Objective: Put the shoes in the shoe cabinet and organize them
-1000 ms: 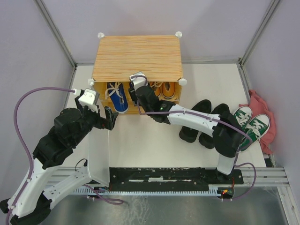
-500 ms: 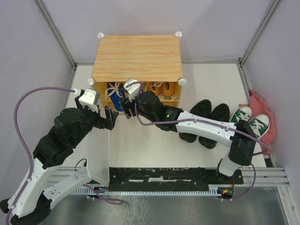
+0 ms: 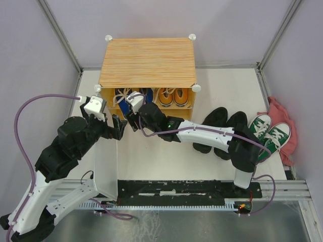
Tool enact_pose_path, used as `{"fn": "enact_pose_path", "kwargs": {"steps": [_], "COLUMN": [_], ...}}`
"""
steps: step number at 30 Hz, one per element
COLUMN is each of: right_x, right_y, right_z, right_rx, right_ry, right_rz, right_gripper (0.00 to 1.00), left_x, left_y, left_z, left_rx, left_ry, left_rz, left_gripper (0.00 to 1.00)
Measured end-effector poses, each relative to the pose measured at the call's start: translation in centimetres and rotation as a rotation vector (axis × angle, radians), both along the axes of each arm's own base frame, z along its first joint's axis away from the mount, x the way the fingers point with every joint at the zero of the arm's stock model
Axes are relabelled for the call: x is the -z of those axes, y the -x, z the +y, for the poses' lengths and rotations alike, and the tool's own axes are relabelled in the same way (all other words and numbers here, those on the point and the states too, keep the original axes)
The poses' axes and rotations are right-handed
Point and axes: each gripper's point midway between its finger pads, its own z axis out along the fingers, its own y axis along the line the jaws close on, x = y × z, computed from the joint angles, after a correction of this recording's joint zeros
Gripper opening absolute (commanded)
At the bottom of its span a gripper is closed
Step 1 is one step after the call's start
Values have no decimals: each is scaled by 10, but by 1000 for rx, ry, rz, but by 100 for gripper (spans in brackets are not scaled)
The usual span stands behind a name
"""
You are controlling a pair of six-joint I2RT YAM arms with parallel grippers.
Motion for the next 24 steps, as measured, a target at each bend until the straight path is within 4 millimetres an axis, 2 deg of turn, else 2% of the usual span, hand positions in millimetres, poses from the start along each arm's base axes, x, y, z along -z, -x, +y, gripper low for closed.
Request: {"fn": "enact_pose_path", "kwargs": {"steps": [4,11,15,17,19,21,24], "right_x": [-6,-19,-11,-11,-12,-12,-13], "right_y": [-5,-13,-16,-16,-18,-19,-22], "right_z": [3,7,13,15,16,15,13], "right_rx": [17,49,49,49,53,57,68], "right_ry": [-29,-96,-99,-102,-109,-108,-116], "right_rz": [-20,-46,-36,-33,-31,-29,-28], "right_gripper": [68,56,39,27,11,6,3], "left_x": [0,-2,-3,-3,-3,-3,-3], "left_y": [0,2,3,3,3,3,4], "left_z": [0,1,2,2,2,3,3], "left_rx": [0,0,0,0,0,0,0], "left_ry": [1,7,9,9,10,11,11], "left_rz": [-2,-9,-11,-11,-12,-13,-13], "left_gripper": [99,99,99,99,99,99,99]}}
